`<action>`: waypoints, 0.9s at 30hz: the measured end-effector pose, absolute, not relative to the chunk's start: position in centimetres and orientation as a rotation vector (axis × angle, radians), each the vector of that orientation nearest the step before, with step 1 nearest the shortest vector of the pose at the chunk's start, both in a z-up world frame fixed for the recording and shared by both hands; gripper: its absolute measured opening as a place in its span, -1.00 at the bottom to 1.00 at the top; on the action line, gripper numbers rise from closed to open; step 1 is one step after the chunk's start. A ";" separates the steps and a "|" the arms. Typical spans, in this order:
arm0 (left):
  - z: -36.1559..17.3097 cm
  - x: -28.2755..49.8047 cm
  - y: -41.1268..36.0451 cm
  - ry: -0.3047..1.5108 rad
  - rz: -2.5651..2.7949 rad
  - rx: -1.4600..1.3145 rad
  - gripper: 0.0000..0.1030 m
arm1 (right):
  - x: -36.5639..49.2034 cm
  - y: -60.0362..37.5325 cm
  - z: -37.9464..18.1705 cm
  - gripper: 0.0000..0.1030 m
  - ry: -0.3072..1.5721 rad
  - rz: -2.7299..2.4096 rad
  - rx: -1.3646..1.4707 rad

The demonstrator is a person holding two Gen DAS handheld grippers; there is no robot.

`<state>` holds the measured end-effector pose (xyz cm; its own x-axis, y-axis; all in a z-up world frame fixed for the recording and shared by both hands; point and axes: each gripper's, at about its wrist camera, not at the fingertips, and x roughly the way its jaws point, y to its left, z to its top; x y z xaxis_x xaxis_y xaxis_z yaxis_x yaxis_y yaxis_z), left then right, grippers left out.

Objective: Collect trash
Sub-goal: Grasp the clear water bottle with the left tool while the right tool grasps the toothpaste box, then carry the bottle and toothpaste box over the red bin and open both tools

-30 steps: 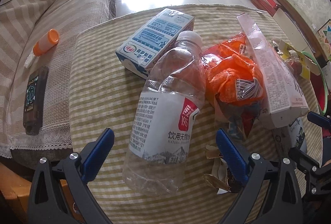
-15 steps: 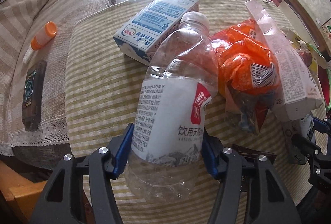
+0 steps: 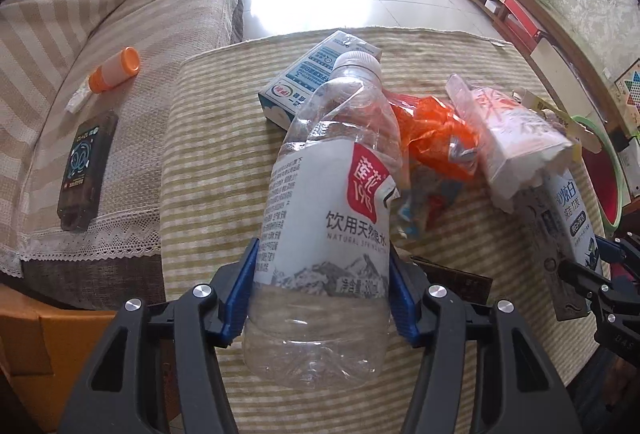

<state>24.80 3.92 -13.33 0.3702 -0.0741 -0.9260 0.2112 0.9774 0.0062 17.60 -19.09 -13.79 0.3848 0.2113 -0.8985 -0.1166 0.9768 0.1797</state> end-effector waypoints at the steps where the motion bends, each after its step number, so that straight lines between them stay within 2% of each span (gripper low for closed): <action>1: -12.9 24.5 3.8 1.169 -0.181 0.130 0.06 | 17.4 -19.0 -13.5 -0.11 1.153 0.213 0.093; 15: -7.7 21.6 4.2 1.061 -0.179 0.101 0.06 | 14.7 -19.2 -9.3 -0.11 1.064 0.243 0.100; 27: -3.8 19.8 0.6 0.978 -0.235 0.094 0.06 | 12.9 -22.3 -5.3 -0.11 0.969 0.223 0.120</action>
